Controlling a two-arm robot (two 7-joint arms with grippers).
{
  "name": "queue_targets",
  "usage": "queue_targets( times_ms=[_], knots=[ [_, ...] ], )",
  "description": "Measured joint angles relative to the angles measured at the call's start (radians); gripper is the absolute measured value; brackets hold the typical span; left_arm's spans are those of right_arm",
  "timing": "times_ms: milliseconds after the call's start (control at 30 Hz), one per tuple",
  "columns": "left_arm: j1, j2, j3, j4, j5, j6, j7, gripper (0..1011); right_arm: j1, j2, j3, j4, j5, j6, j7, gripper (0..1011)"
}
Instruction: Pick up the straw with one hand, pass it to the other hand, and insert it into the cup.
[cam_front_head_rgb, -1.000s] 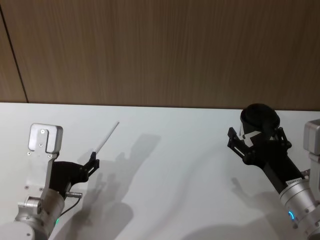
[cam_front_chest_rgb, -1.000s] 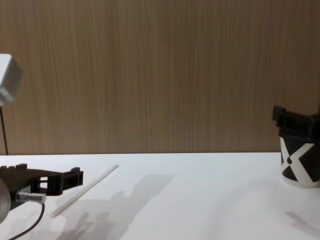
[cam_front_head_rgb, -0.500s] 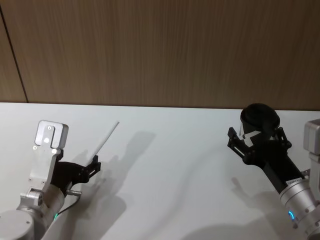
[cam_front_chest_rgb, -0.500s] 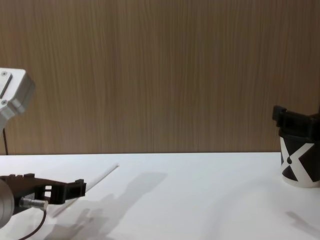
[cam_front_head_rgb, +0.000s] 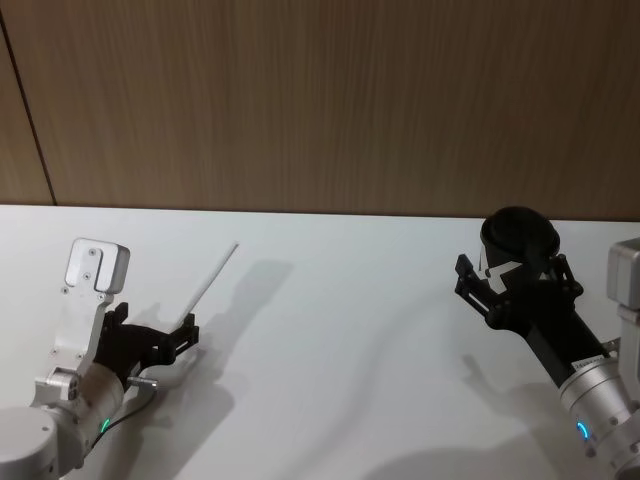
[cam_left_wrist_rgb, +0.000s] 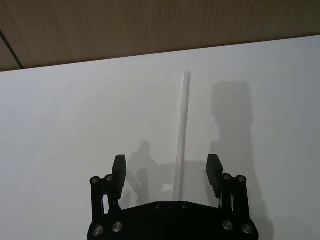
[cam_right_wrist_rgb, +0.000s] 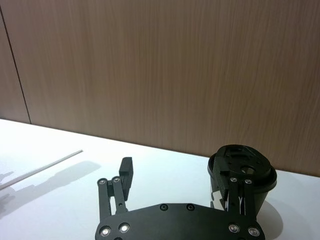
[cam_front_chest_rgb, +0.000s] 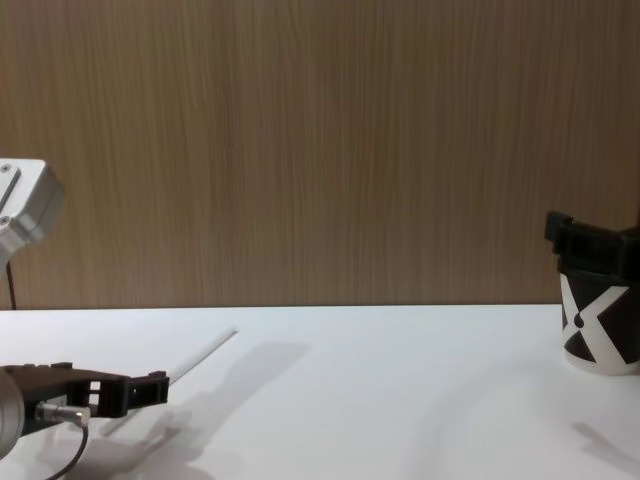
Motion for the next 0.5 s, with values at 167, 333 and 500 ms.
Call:
queue_targets(
  times_ms=[167,333,500],
  knots=[
    [-0.009,0.002,-0.004,0.014,-0.007,-0.001,-0.023,1003,0.000,0.000,0.000,0.000,0.000,0.000,0.000,1001],
    [-0.020,0.009,-0.004,0.029,-0.012,-0.004,-0.054,1003,0.000,0.000,0.000,0.000,0.000,0.000,0.000,1001],
    [-0.030,0.019,-0.002,0.041,-0.014,-0.010,-0.086,1003,0.000,0.000,0.000,0.000,0.000,0.000,0.000,1001]
  ],
)
